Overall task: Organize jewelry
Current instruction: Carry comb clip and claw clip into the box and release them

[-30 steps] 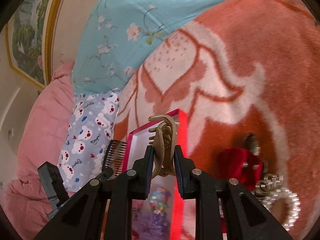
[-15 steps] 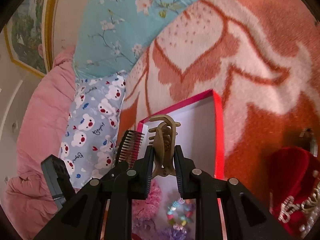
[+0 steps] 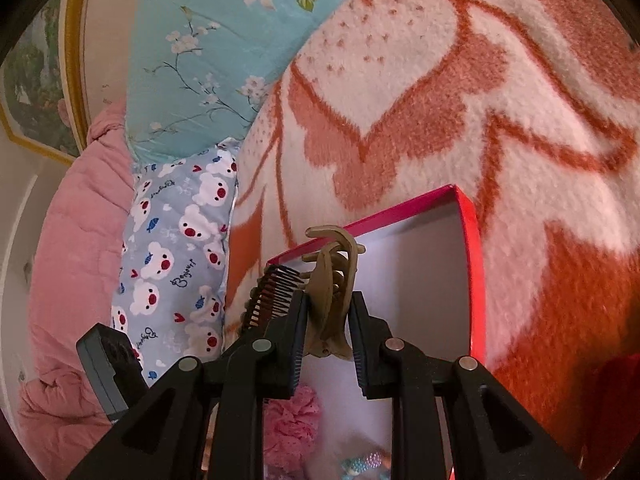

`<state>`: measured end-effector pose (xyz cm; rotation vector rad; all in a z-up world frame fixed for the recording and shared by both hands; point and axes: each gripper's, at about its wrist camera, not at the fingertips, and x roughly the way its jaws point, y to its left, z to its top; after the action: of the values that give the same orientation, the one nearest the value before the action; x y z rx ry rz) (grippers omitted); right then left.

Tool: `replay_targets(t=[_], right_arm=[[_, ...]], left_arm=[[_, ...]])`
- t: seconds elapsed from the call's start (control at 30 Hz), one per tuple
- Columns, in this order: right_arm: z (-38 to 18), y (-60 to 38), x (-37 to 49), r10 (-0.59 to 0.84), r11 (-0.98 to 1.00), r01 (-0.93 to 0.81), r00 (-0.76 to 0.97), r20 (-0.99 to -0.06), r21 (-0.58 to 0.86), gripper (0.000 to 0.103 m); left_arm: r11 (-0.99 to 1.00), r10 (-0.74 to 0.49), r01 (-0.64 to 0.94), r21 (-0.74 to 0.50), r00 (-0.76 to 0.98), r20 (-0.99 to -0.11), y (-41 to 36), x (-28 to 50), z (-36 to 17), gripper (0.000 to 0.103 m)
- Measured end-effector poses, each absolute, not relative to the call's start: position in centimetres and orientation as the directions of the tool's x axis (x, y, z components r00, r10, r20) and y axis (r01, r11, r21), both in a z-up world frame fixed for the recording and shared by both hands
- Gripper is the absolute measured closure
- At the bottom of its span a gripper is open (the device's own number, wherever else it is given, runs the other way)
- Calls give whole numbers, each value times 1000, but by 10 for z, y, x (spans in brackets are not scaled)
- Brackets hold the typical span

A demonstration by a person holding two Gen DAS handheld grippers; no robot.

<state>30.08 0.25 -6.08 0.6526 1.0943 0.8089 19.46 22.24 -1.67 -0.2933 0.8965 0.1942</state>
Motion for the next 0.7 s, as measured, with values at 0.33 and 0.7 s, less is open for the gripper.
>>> replay_targets(t=[0.33, 0.7], right_arm=[[-65, 7, 302, 821, 567, -231, 231, -521, 791, 80], [-66, 7, 303, 821, 568, -218, 224, -526, 794, 77]], left_arm=[[930, 44, -319, -184, 593, -804, 234, 191, -28, 91], [928, 45, -324, -182, 583, -811, 233, 188, -28, 91]])
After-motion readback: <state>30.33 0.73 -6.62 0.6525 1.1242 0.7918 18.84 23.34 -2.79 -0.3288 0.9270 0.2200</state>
